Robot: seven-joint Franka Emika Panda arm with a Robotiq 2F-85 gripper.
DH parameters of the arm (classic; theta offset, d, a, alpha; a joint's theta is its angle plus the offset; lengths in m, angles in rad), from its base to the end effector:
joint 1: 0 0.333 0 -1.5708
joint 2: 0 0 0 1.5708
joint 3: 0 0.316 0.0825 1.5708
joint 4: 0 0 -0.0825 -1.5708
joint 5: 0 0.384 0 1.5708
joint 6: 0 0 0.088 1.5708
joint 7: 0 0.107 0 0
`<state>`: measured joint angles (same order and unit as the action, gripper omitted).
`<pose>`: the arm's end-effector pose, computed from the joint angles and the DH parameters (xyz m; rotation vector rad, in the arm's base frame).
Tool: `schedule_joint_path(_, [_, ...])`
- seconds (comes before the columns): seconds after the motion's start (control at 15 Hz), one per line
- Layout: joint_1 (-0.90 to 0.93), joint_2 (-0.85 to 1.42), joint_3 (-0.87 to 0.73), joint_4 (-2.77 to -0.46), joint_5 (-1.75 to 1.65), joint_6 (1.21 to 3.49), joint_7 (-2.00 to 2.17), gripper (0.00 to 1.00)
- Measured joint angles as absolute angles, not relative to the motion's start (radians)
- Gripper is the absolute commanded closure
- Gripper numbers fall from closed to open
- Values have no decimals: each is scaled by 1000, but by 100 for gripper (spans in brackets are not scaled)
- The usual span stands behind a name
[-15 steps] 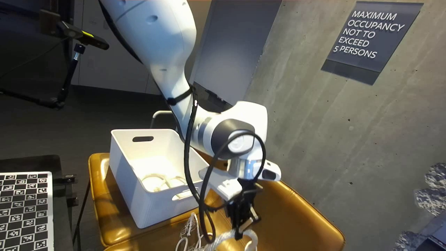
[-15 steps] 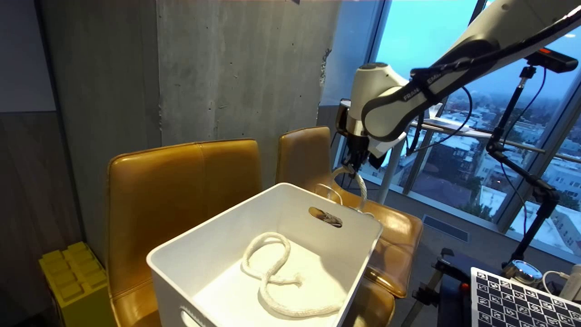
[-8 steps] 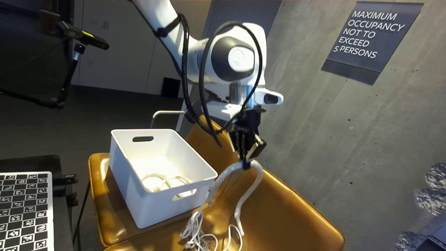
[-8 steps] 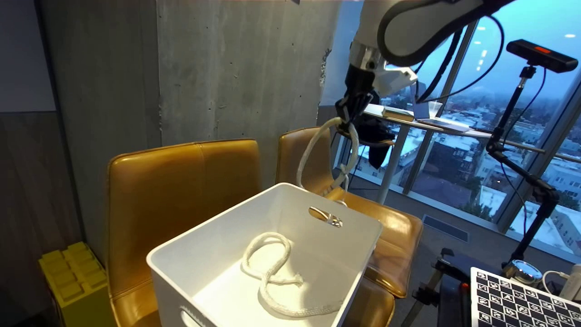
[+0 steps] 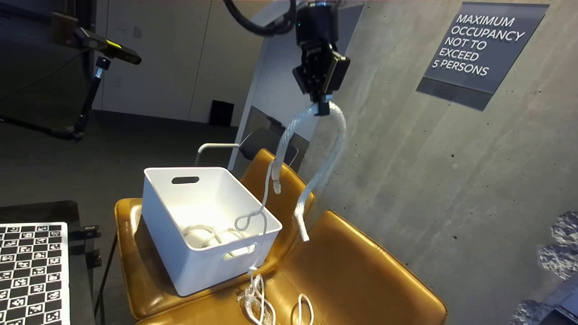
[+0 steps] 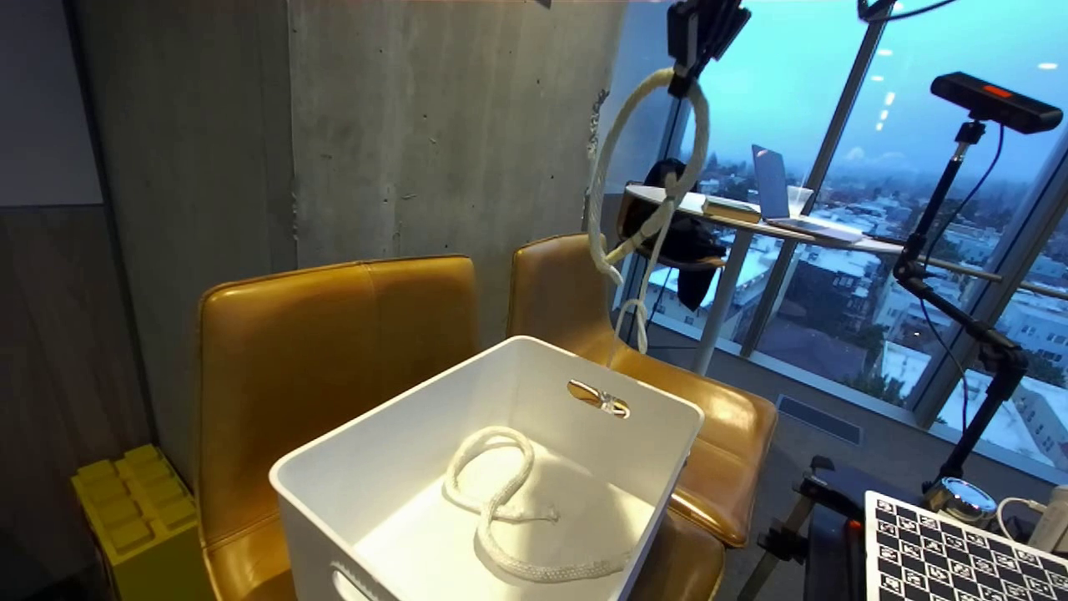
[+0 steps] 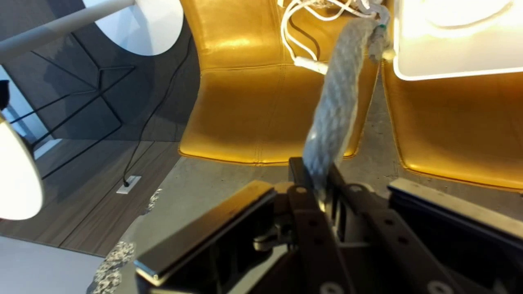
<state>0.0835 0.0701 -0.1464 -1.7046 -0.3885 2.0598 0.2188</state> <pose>0.6100 -0.0559 0.5721 2.7482 -0.1998 0.4351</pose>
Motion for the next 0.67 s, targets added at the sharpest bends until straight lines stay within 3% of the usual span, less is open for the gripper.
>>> schedule_joint_path(0.27, [28,38,-142,-1746,-540,2017,221,97])
schedule_joint_path(0.67, [-108,174,-184,-1931,-712,2138,264,97])
